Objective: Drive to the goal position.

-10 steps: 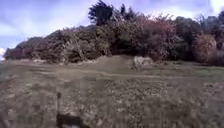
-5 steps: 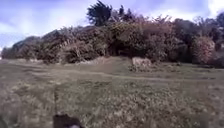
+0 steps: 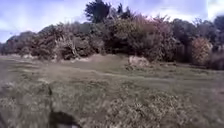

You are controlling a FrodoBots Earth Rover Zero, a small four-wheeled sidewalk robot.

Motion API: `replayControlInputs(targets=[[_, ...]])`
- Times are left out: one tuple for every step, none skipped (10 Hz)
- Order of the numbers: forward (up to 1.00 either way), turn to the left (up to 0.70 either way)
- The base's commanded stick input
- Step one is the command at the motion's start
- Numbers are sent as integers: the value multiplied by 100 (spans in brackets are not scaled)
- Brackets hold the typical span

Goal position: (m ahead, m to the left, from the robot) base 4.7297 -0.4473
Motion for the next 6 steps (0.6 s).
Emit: replayControlInputs(targets=[[70, 0], [70, 0], [70, 0], [70, 0], [70, 0], [70, 0]])
